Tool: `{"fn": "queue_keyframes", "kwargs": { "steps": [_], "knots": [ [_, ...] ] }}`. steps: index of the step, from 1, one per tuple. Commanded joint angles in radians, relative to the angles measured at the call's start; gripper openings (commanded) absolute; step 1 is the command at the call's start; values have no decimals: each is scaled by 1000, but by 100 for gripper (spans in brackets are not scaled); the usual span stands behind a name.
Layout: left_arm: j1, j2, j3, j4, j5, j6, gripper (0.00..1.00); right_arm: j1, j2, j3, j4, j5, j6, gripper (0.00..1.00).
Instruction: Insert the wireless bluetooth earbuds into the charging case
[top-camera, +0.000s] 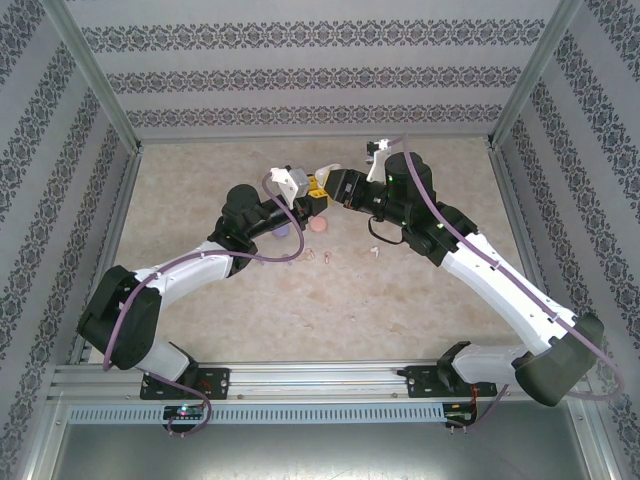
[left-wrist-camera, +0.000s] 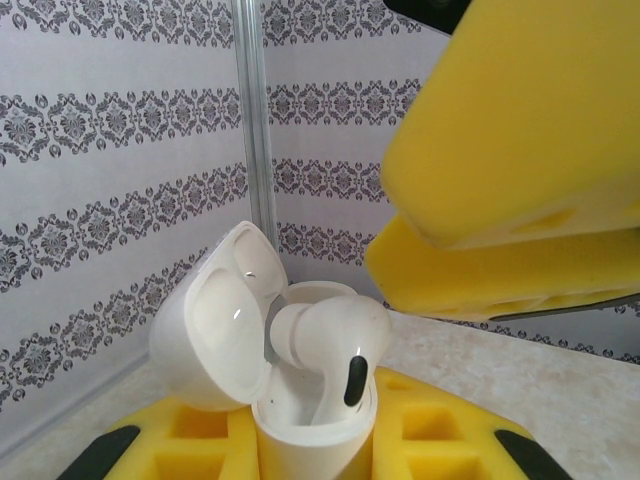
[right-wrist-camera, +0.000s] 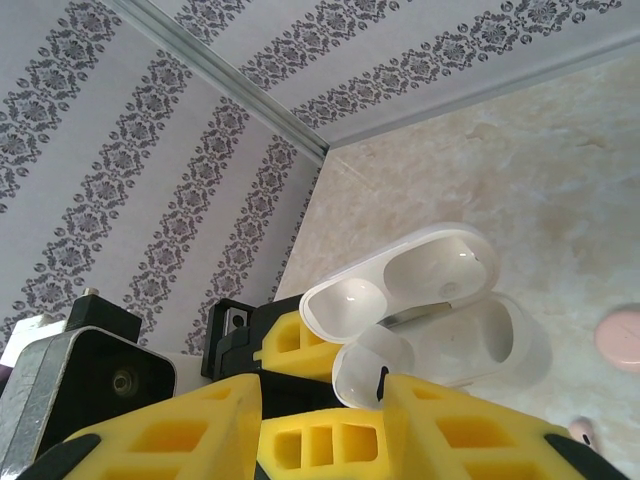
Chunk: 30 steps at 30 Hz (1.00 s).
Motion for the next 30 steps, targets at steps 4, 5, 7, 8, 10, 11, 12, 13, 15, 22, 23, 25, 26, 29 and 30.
{"fn": "queue_keyframes", "kwargs": {
  "steps": [4, 5, 7, 8, 10, 11, 12, 13, 15, 22, 23, 25, 26, 29, 30],
  "knots": [
    [0, 9, 34, 22, 15, 7, 0, -8, 18, 11, 9, 3, -10, 37],
    [0, 9, 33, 21, 15, 7, 0, -7, 23, 14, 9, -1, -11, 37],
    [0, 11, 33, 22, 15, 7, 0, -4, 28, 16, 10, -7, -9, 37],
    [0, 11, 33, 22, 15, 7, 0, 1, 28, 16, 11, -9, -8, 37],
    [0, 12, 34, 22, 15, 9, 0, 6, 26, 16, 10, -14, -4, 36],
    [0, 13, 35, 22, 13, 9, 0, 9, 25, 15, 10, -15, -4, 36],
    [0, 13, 36, 24, 15, 8, 0, 12, 21, 13, 11, -13, -2, 35],
    [0, 15, 37, 26, 15, 9, 0, 16, 18, 12, 10, -13, 0, 36],
    [0, 17, 37, 27, 13, 9, 0, 23, 9, 9, 8, -12, 3, 35],
    [0, 20, 38, 26, 12, 13, 0, 27, -40, -15, 0, 9, 12, 35],
    [0, 19, 38, 27, 12, 13, 0, 27, -45, -17, -3, 15, 12, 35],
    [0, 20, 38, 28, 13, 13, 0, 25, -58, -21, -6, 32, 10, 35],
    [0, 20, 37, 28, 12, 12, 0, 26, -65, -22, -9, 41, 6, 35],
    [0, 19, 33, 32, 11, 12, 0, 9, -72, -22, -18, 61, 5, 36],
    [0, 18, 31, 33, 12, 12, 0, 2, -69, -20, -16, 54, 7, 36]
  ]
}}
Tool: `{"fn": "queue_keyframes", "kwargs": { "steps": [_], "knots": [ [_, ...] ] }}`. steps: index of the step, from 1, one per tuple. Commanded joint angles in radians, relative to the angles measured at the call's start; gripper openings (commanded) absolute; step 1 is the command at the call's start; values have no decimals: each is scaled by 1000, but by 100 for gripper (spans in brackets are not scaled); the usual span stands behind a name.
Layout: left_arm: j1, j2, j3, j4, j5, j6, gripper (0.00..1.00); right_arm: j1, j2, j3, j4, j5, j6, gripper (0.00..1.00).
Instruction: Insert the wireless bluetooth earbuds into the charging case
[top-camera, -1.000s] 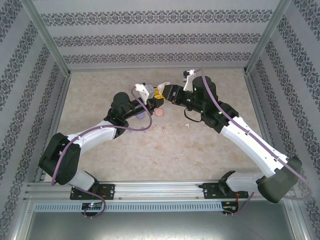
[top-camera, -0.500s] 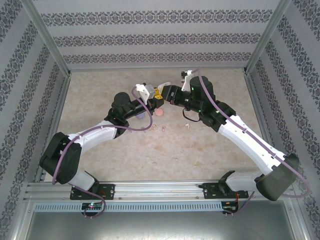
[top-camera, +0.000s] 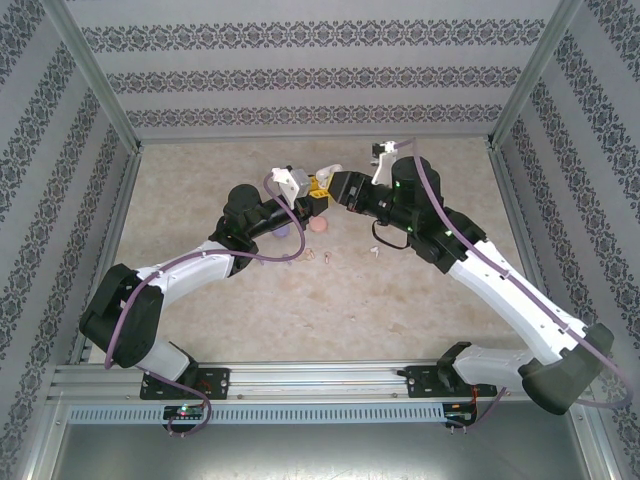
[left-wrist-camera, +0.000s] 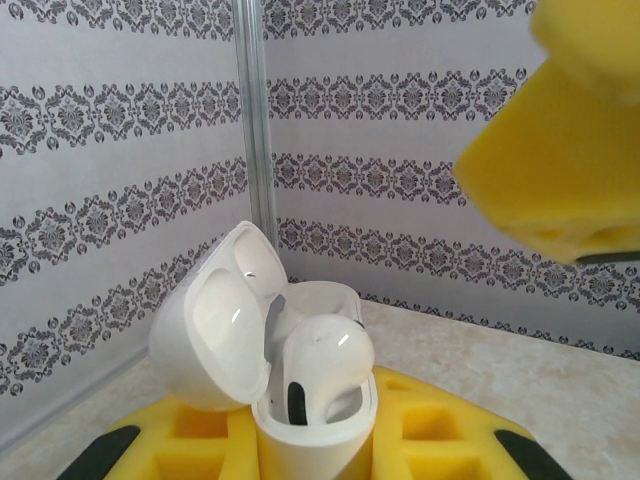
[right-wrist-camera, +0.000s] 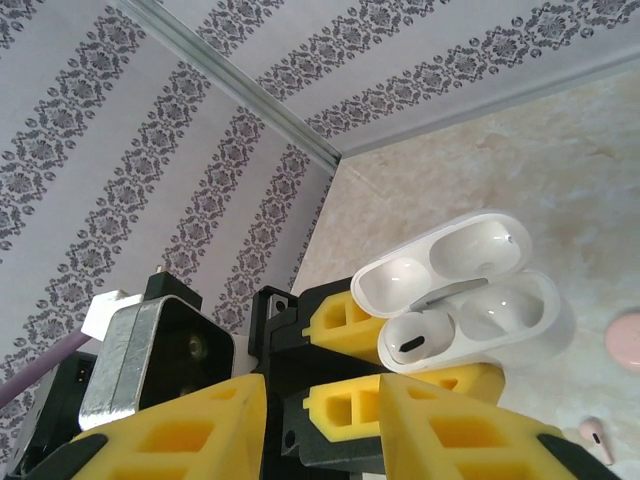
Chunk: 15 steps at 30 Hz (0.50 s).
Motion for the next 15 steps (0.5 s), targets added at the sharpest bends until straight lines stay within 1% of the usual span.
{"fn": "queue_keyframes", "kwargs": {
  "steps": [1, 6, 15],
  "knots": [
    [0, 5, 28, 34, 11, 11, 0, -18, -5, -4, -7, 25, 1, 36],
    [0, 4, 24, 36, 11, 10, 0, -13, 26, 1, 11, -9, 17, 36],
    [0, 4, 31, 33, 17, 10, 0, 10, 62, 10, 29, -18, 22, 35]
  ]
}}
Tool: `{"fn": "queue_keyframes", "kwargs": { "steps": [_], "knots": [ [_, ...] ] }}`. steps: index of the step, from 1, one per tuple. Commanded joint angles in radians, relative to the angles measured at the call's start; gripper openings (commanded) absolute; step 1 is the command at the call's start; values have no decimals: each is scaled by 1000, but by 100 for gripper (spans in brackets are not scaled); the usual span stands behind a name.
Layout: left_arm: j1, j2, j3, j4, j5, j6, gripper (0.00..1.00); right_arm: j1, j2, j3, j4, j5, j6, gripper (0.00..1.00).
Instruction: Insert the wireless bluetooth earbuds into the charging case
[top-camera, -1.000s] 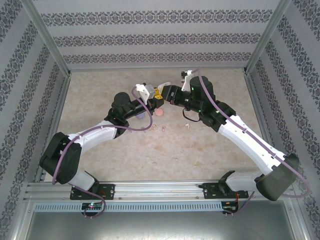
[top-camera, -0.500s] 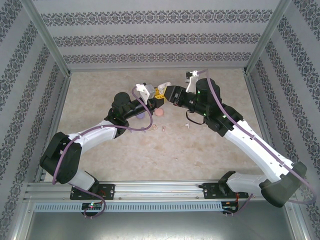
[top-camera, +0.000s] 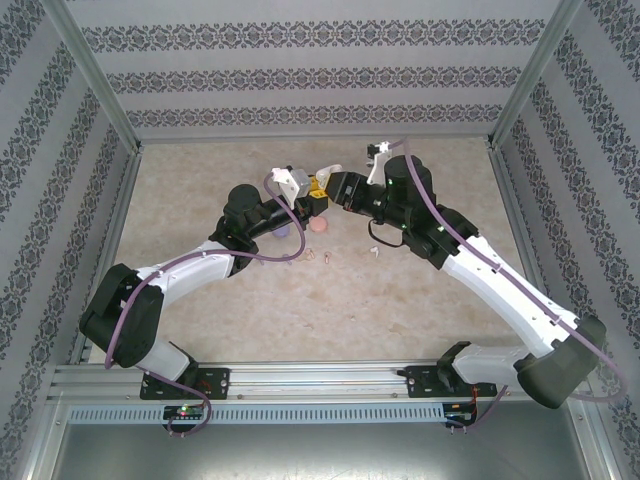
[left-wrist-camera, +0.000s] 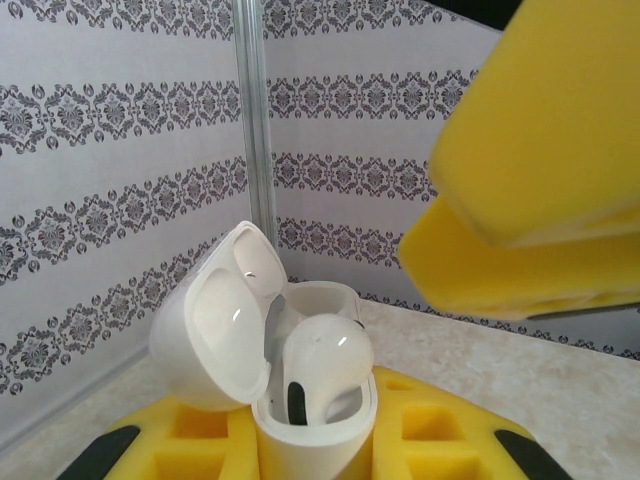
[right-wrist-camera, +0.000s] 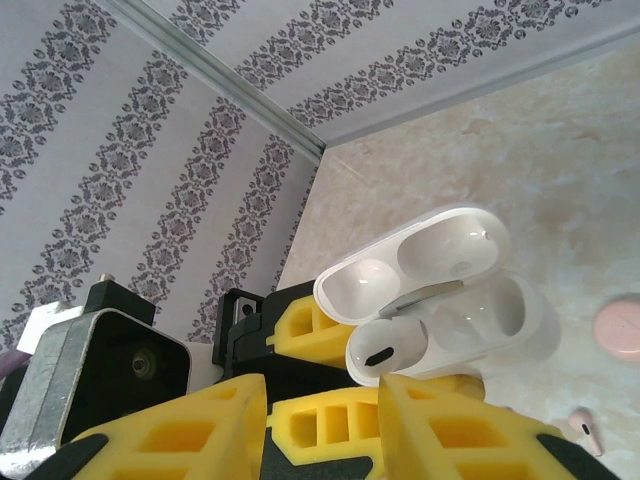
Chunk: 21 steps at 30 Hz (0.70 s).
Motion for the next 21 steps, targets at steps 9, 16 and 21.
{"fn": "queue_keyframes", "kwargs": {
  "steps": [9, 16, 21],
  "knots": [
    [0, 7, 26, 37, 15, 1, 0, 12, 62, 46, 34, -41, 13, 35],
    [0, 7, 23, 42, 10, 1, 0, -3, -8, 0, 19, -19, 22, 35],
    [0, 6, 16, 49, 1, 6, 0, -37, -90, -45, -8, -12, 31, 36]
  ]
}}
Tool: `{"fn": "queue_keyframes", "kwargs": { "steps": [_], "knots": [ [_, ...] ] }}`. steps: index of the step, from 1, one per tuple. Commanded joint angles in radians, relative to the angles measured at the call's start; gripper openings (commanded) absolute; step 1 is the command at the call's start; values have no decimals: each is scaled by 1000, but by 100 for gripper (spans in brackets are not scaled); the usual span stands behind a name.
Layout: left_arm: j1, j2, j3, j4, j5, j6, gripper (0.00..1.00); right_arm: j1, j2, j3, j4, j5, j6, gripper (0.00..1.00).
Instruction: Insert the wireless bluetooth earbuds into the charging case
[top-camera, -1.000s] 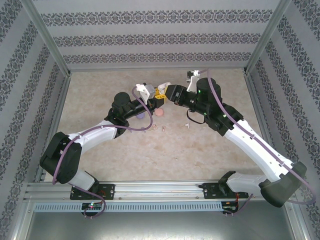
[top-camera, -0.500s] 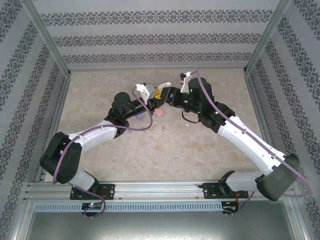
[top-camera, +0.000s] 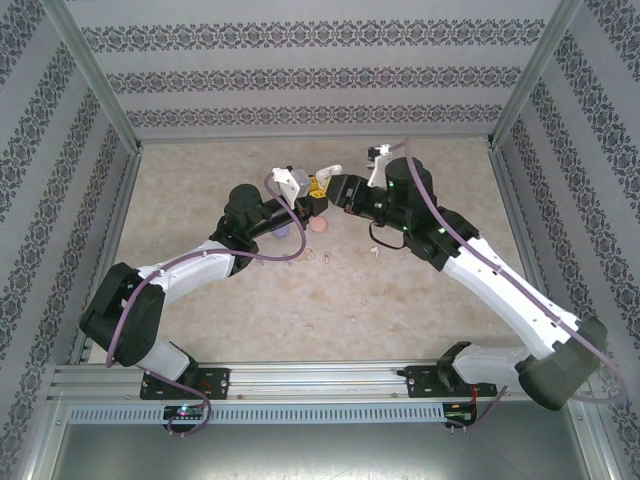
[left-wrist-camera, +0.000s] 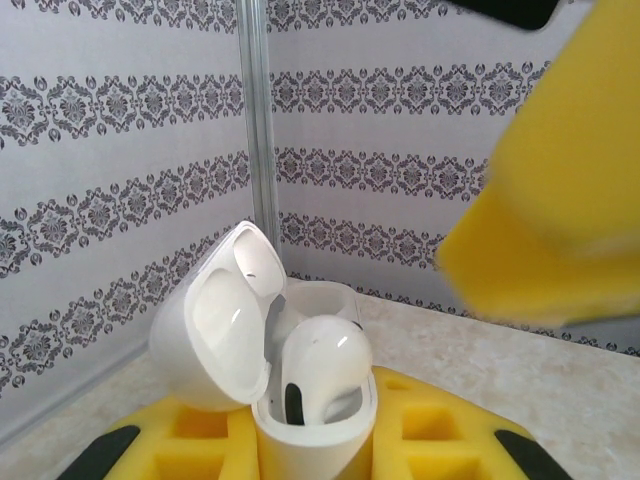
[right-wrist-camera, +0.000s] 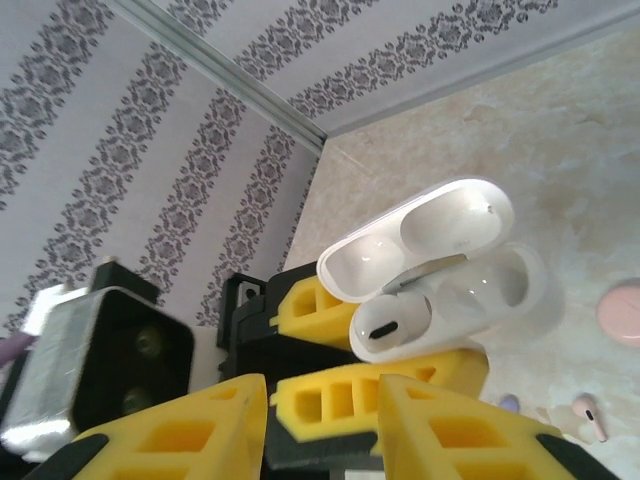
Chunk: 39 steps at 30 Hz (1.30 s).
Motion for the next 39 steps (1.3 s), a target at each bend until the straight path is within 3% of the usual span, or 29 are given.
{"fn": "queue_keyframes", "kwargs": {
  "steps": [1, 7, 12, 18, 27, 39],
  "knots": [
    [-2, -3, 13, 52, 1, 7, 0, -29, -72, -28, -13, 9, 13, 36],
    [10, -18, -24, 86, -41, -4, 0, -127, -129, -87, -81, 25, 2, 39],
    [21, -45, -71, 110, -80, -25, 0, -201, -83, -155, -183, 61, -76, 45],
    [23, -92, -118, 109, -105, -19, 0, -217, 82, -213, -268, 140, -197, 57],
    [29, -152, -164, 96, -107, -4, 0, -200, 418, -105, -408, 189, -421, 57],
    [29, -182, -169, 78, -101, 3, 0, -203, 614, 30, -467, 223, -533, 54]
  ]
}}
